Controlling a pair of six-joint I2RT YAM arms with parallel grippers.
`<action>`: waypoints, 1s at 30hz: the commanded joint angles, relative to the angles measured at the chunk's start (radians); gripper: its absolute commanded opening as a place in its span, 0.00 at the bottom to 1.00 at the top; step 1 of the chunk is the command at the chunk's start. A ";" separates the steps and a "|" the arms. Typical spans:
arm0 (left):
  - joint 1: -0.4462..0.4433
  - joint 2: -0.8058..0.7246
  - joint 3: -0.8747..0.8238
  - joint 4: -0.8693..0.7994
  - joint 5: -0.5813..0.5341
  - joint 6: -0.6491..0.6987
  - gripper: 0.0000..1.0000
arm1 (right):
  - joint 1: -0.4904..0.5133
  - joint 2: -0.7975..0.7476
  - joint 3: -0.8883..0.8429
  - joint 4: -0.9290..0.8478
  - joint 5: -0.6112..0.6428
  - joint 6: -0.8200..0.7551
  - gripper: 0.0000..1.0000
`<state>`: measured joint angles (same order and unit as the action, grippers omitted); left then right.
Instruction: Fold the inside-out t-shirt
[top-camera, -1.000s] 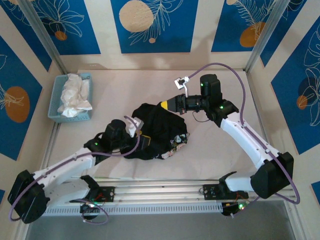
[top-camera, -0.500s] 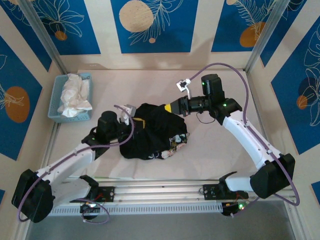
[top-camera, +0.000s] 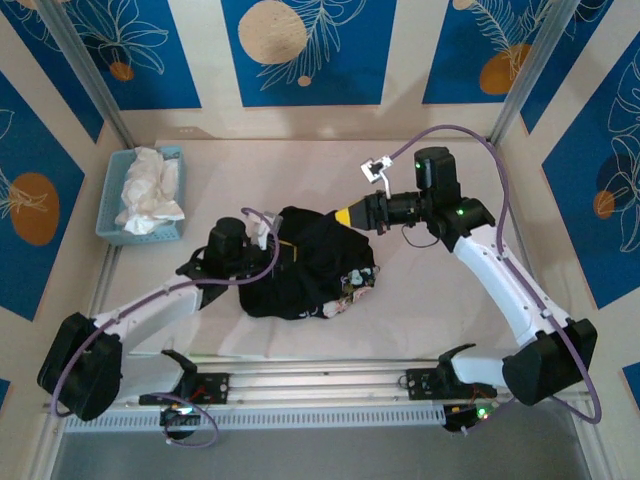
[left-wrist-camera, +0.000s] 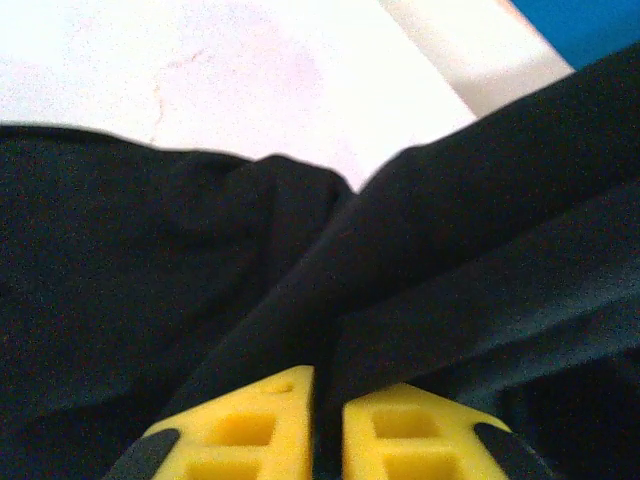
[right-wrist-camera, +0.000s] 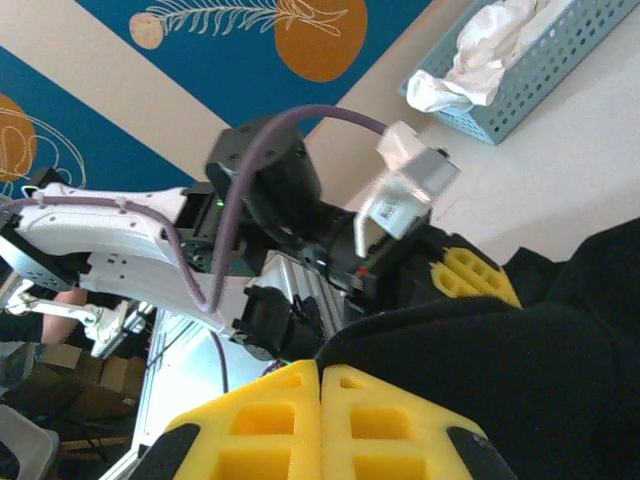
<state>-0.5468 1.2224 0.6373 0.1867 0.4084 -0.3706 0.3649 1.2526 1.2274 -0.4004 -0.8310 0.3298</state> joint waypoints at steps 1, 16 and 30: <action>0.007 0.007 0.038 -0.056 -0.013 0.048 0.22 | -0.006 -0.015 -0.009 0.041 -0.038 0.042 0.00; -0.076 -0.360 -0.072 -0.088 -0.043 0.135 0.43 | -0.011 0.017 -0.006 0.048 0.012 0.061 0.00; -0.172 -0.201 -0.103 0.230 0.028 0.674 0.52 | -0.009 0.025 0.004 0.046 -0.016 0.055 0.00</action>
<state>-0.7139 1.0100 0.5316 0.3256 0.4500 0.1379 0.3592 1.2694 1.2221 -0.3519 -0.8162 0.3851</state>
